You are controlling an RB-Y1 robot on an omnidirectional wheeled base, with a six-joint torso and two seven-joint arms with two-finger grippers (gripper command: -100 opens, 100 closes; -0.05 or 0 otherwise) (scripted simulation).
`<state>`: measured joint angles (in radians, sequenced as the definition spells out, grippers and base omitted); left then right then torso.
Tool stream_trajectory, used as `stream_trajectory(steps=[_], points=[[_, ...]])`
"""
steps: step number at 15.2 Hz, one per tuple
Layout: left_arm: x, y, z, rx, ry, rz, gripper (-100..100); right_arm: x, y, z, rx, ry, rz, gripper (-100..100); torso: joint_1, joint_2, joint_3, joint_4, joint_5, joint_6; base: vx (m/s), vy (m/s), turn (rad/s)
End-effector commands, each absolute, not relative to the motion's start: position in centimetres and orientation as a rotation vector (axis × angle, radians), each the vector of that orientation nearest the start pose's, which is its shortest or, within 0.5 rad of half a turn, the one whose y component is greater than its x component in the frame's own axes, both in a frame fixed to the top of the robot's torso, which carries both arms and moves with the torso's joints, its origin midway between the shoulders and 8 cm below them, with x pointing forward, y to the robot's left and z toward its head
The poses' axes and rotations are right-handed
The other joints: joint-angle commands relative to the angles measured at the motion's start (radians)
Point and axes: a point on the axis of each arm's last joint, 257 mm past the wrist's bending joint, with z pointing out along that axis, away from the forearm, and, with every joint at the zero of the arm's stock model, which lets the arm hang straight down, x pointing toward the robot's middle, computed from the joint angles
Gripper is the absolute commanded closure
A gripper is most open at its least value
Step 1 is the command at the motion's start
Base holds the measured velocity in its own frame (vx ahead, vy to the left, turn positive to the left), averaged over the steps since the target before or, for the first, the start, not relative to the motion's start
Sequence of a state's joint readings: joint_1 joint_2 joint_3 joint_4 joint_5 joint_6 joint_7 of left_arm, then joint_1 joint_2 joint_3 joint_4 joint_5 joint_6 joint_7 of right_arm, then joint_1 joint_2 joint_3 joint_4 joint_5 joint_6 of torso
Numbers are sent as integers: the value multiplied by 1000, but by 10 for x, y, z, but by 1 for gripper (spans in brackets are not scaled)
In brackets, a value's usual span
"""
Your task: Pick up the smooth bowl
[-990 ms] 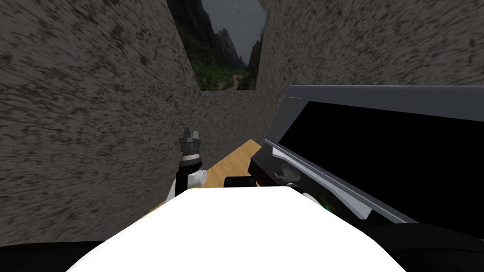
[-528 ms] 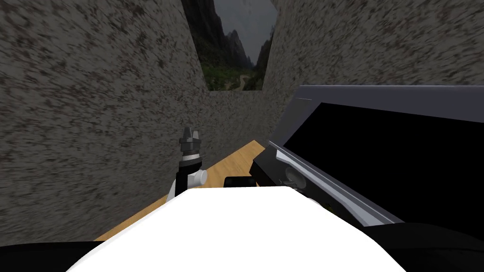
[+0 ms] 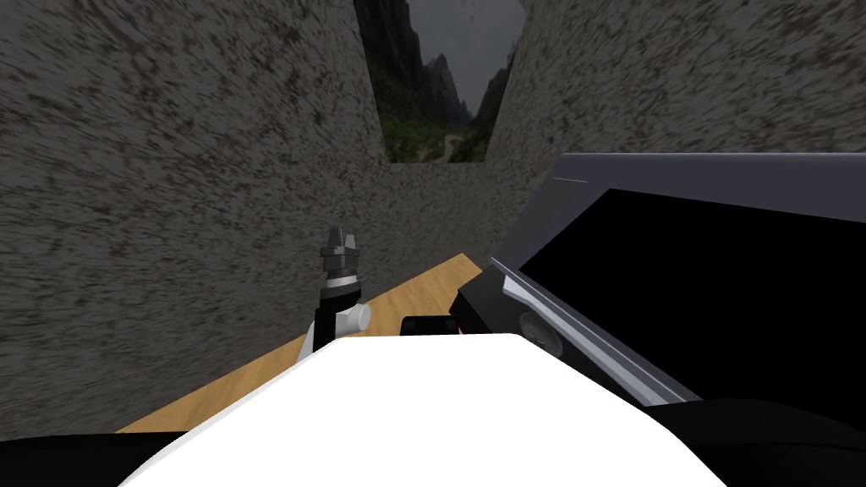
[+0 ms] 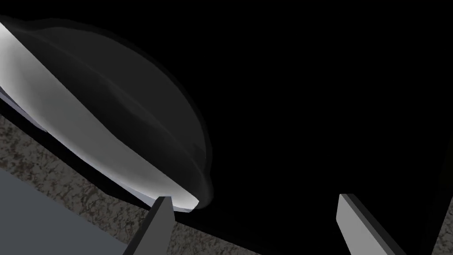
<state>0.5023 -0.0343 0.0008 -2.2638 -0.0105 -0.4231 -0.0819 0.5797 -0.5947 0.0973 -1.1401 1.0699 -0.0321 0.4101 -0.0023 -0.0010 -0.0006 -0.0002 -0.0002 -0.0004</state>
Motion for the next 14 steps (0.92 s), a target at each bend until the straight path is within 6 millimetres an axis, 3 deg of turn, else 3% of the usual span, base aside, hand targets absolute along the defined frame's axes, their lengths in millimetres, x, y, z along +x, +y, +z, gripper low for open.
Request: stream_trajectory(steps=[1, 8, 13, 14], points=[[359, 286, 1, -720, 676, -1196, 0, 107, -538, -551, -397, 2581, -544, -100, 0, 0, 0, 0, 0, 0, 16, -23, 210], [359, 286, 1, -720, 676, -1196, 0, 61, -570, -557, -545, 2661, -667, -100, 1, 1, 0, 0, 0, 0, 3, -11, 132], [359, 286, 1, -720, 676, -1196, 0, 79, -544, -576, -500, 2658, -658, -100, -2, 2, 1, 1, -1, 0, -23, -45, 96], [359, 286, 1, -720, 676, -1196, 0, 76, -549, -572, -500, 2656, -657, -100, -1, 3, 2, 1, -1, 0, -21, -21, 67]])
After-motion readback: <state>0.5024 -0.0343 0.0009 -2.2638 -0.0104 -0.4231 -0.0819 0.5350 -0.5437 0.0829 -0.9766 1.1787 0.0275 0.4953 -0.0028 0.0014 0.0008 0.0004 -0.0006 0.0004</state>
